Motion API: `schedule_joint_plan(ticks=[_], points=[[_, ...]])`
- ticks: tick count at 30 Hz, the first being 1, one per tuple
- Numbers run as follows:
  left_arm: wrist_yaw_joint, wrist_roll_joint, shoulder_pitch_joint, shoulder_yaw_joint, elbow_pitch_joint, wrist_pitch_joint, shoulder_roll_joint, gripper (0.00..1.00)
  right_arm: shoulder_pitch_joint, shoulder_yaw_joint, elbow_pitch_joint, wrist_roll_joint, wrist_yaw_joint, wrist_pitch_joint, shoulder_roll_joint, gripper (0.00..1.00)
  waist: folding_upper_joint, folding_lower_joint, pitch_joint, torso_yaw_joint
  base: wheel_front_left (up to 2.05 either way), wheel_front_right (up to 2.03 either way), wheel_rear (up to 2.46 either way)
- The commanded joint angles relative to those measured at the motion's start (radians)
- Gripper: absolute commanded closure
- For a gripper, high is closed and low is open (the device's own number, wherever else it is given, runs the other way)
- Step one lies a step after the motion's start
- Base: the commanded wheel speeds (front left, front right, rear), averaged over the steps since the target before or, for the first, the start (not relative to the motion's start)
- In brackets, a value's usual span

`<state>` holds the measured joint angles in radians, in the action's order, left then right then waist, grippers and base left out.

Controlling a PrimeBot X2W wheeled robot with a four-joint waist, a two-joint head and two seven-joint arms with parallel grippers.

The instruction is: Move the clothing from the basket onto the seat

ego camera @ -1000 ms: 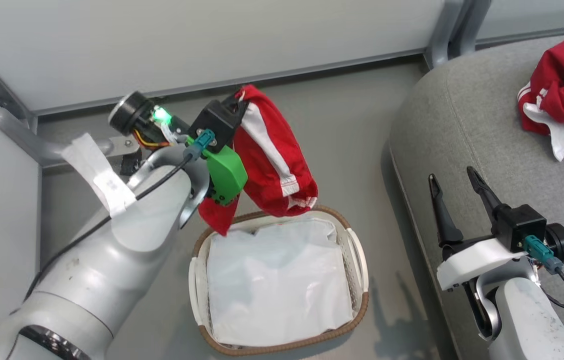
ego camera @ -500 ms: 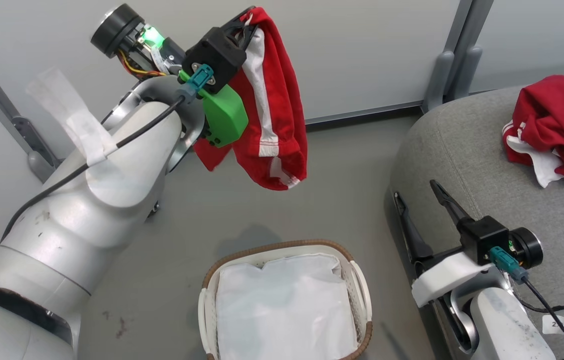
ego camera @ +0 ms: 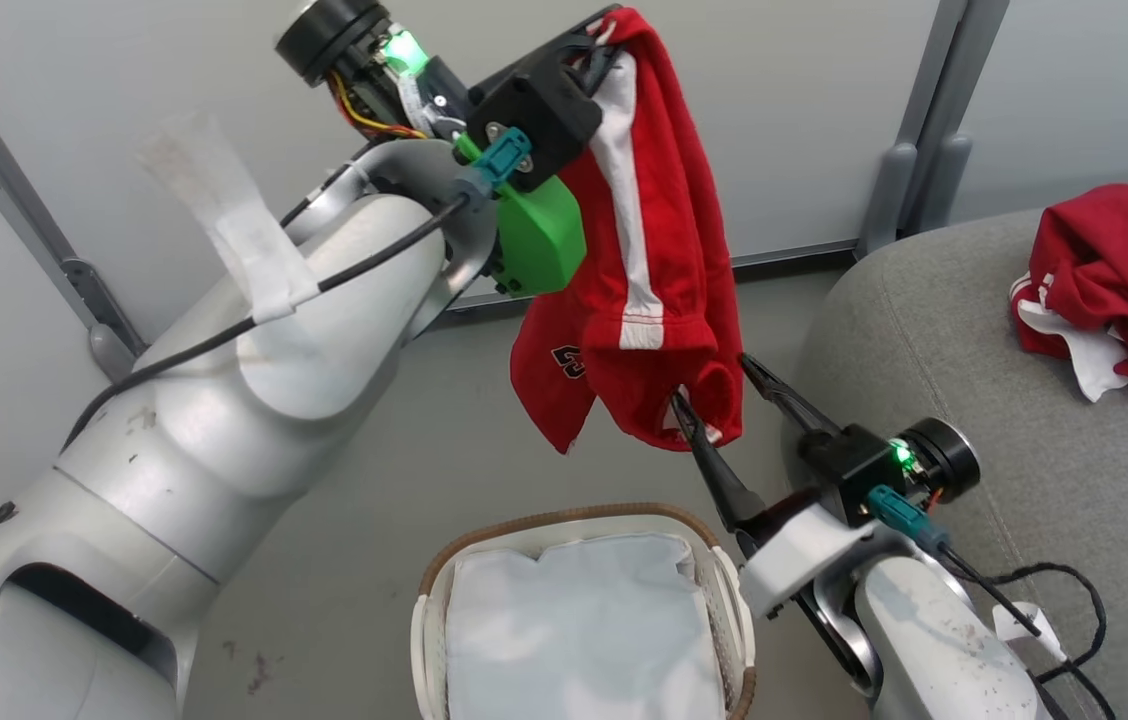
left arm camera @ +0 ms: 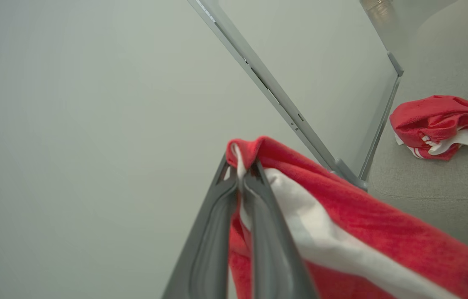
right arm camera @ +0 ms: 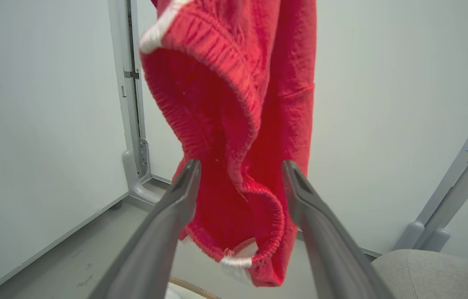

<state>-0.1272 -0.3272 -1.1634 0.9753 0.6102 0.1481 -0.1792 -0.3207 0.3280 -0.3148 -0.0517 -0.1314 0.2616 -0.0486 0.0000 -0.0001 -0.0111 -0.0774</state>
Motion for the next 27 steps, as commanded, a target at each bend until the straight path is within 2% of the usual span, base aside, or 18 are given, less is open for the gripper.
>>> schedule_joint_plan(ticks=[1,11,12,13,16,27], points=[[-0.001,-0.012,-0.006,0.008,-0.017,-0.005,0.003,1.00,-0.026,0.008,-0.006,0.014,0.001,0.005,-0.004,0.00,0.0000,0.0001,-0.007,0.013,0.00,0.00,0.00],[-0.001,-0.041,0.023,0.035,-0.137,-0.036,0.015,1.00,-0.170,-0.018,-0.106,0.076,0.001,0.005,-0.004,0.00,0.0000,0.0001,-0.007,0.061,0.00,0.00,0.00],[0.000,-0.044,0.029,0.035,-0.142,-0.038,0.013,1.00,-0.179,-0.019,-0.115,0.077,0.001,0.005,-0.004,0.10,0.0000,0.0001,-0.006,0.064,0.00,0.00,0.00],[0.002,-0.051,0.036,0.033,-0.146,-0.039,0.010,1.00,-0.190,-0.022,-0.124,0.077,0.001,0.005,-0.004,0.50,0.0000,0.0001,-0.005,0.067,0.00,0.00,0.00],[0.009,-0.068,0.053,0.028,-0.153,-0.040,-0.001,1.00,-0.211,-0.022,-0.136,0.071,0.001,0.005,-0.004,1.00,0.0000,0.0001,-0.004,0.074,0.00,0.00,0.00],[0.025,-0.146,0.179,0.004,-0.114,0.000,-0.038,1.00,-0.187,-0.042,-0.104,0.048,0.001,0.005,-0.004,1.00,0.0000,0.0001,-0.002,0.070,0.00,0.00,0.00]])
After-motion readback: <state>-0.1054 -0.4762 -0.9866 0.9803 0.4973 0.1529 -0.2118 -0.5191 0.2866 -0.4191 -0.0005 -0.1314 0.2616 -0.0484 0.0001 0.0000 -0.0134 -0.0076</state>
